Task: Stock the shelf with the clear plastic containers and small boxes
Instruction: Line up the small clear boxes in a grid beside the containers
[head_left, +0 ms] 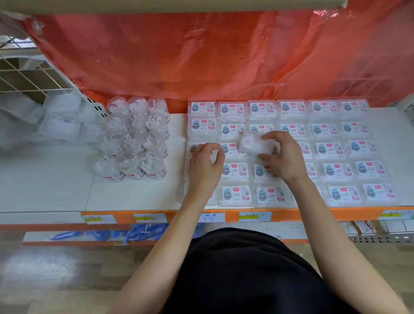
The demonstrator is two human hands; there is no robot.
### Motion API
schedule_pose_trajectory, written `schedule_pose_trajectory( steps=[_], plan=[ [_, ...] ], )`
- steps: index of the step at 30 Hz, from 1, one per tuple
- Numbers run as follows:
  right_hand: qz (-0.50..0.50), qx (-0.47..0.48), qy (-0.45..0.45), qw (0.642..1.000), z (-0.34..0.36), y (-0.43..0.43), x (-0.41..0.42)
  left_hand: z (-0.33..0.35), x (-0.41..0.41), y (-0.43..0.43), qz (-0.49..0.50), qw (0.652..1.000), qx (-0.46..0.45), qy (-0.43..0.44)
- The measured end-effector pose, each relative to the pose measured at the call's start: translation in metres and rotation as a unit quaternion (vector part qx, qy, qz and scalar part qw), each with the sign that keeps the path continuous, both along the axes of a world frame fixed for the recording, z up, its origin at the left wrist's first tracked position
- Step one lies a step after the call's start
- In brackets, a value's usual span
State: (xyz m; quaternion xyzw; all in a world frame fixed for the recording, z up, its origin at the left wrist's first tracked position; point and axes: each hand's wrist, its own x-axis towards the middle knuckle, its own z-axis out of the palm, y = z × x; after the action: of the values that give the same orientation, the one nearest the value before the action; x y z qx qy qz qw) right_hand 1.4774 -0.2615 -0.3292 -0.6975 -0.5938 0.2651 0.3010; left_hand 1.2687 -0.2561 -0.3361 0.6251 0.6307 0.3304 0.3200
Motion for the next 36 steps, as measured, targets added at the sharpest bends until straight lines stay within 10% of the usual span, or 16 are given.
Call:
schedule_pose_trajectory(
  steps=[11, 20, 36],
  plan=[
    [0.127, 0.036, 0.082, 0.988, 0.016, -0.007, -0.041, 0.023, -0.011, 0.002, 0.097, 0.919, -0.232, -0.304],
    [-0.027, -0.063, 0.324, 0.944, 0.018, -0.006, -0.054, 0.027, -0.016, 0.003, 0.081, 0.928, -0.194, -0.306],
    [0.108, 0.012, 0.363, 0.925, 0.014, -0.013, -0.048, 0.030, -0.019, 0.003, 0.100, 0.856, -0.270, -0.429]
  ],
)
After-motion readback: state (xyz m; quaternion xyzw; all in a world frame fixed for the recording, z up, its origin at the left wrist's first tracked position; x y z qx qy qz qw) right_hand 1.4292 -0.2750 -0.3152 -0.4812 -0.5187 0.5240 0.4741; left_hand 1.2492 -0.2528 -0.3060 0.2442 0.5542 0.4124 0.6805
